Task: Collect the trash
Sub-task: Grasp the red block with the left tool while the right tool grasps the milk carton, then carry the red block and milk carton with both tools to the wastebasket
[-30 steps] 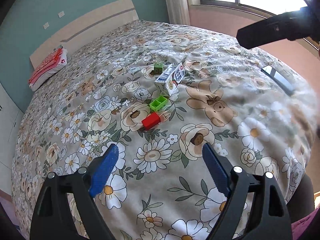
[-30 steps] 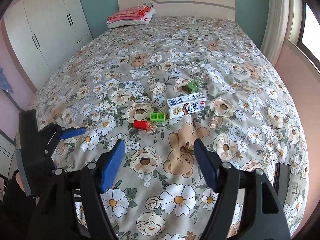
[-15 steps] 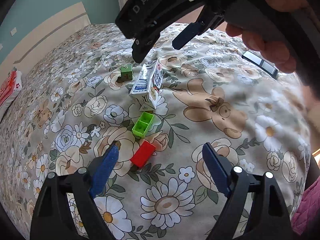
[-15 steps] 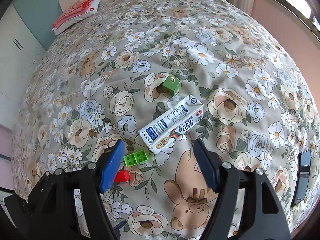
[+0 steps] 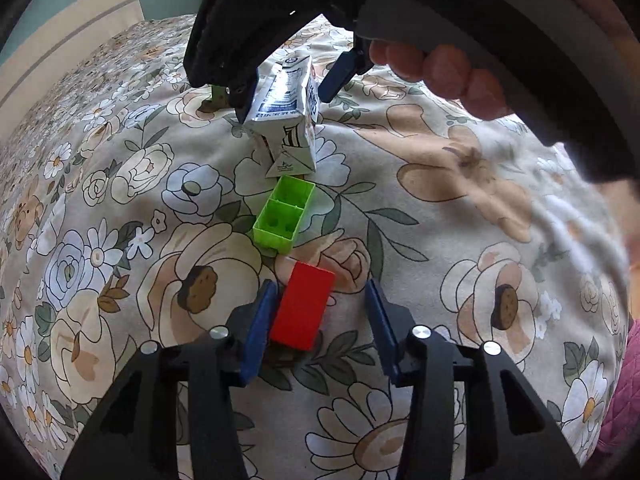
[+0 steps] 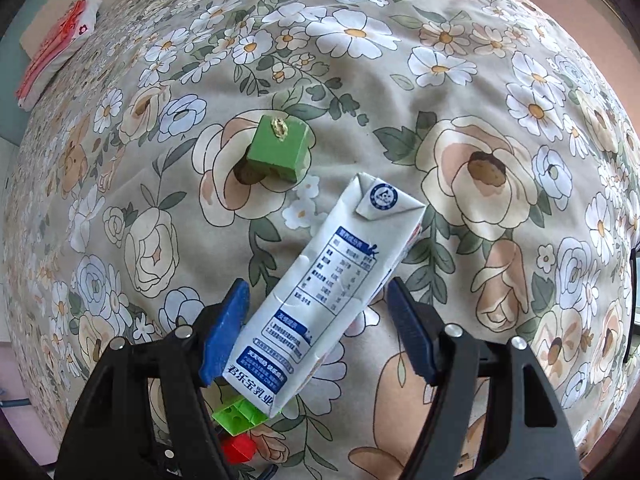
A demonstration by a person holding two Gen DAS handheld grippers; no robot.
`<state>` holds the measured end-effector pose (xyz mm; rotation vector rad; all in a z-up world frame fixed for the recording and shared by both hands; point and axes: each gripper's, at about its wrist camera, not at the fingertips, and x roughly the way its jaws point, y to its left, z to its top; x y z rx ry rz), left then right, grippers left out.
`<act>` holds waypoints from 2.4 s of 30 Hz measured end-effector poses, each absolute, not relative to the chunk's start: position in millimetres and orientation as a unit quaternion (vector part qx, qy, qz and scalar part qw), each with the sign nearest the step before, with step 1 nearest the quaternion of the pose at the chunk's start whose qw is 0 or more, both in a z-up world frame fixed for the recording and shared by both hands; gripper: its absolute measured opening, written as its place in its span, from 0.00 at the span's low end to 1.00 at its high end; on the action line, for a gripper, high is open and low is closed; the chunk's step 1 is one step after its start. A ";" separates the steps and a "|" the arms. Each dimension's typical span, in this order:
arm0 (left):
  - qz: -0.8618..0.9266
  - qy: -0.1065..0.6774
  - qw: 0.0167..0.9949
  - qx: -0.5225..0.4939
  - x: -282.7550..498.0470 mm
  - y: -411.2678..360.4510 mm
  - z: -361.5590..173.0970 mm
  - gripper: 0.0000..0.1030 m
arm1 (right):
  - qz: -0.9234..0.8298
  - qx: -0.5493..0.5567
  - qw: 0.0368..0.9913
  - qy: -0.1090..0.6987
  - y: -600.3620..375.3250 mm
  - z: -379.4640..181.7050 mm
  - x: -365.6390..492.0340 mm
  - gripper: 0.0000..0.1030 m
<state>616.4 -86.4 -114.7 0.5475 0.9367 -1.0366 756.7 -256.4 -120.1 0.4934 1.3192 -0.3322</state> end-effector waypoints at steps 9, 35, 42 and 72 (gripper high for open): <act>-0.422 0.451 0.764 0.187 608.3 -78.0 -118.3 0.21 | -0.126 0.215 0.754 0.608 -254.4 -136.5 746.1 0.39; -0.158 0.408 0.894 0.098 539.2 -46.6 41.2 0.21 | -0.034 0.150 0.844 0.514 -250.4 52.1 616.3 0.36; -0.112 0.378 0.915 0.085 490.9 -42.2 104.5 0.21 | -0.011 0.130 0.870 0.476 -251.3 113.8 559.3 0.36; -0.026 0.284 0.958 0.023 268.7 26.0 240.2 0.21 | 0.062 0.035 0.930 0.361 -213.7 261.5 296.3 0.36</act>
